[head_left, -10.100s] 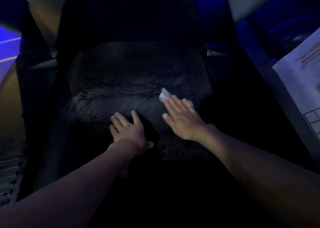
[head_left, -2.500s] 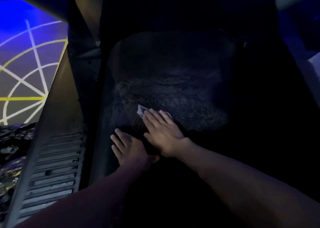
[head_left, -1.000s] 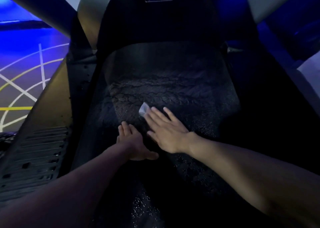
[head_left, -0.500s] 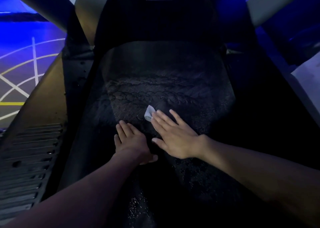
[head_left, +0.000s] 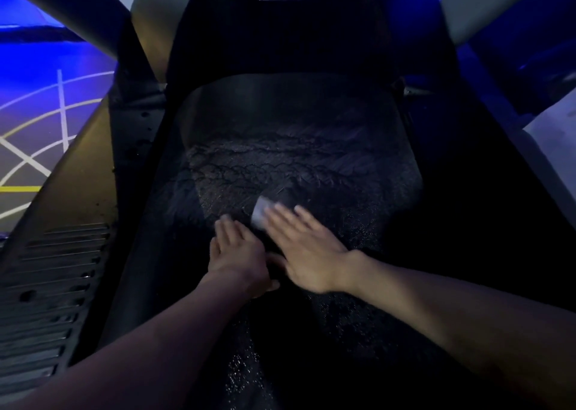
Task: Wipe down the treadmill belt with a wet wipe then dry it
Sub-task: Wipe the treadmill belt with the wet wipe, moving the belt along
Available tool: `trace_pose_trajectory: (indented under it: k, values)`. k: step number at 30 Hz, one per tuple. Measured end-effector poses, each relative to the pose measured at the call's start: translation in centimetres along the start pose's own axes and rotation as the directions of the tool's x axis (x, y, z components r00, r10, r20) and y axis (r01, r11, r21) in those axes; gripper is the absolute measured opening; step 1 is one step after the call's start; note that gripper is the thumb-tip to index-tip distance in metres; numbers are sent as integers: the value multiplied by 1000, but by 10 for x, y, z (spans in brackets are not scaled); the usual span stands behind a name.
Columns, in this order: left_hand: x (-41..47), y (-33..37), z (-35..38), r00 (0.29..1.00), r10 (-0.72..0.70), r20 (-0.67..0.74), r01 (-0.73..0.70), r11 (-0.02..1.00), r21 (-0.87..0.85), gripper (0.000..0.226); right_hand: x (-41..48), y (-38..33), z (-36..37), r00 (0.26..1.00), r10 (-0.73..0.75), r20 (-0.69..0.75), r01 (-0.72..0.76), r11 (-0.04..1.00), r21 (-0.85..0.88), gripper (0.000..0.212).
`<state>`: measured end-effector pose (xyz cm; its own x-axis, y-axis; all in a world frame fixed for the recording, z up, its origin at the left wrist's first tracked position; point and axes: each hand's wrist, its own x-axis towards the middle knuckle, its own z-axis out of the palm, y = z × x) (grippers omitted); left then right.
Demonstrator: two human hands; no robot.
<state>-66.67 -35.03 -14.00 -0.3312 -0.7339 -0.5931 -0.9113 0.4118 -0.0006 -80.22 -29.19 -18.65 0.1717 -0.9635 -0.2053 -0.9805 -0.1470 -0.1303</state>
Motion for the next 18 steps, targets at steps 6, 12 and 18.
trace_pose_trajectory:
  k: [6,12,18]
  values:
    - [-4,11,0,996,93,-13,-93,995,22,123,3,37,-13,979,206,-2,-205,977,57,68]
    - [1,17,-8,990,52,129,-44,997,-62,137,-18,54,-6,994,111,-13,-111,994,13,74]
    - [-3,33,2,998,-22,66,26,998,-49,148,-39,54,3,999,-53,0,53,999,-4,72]
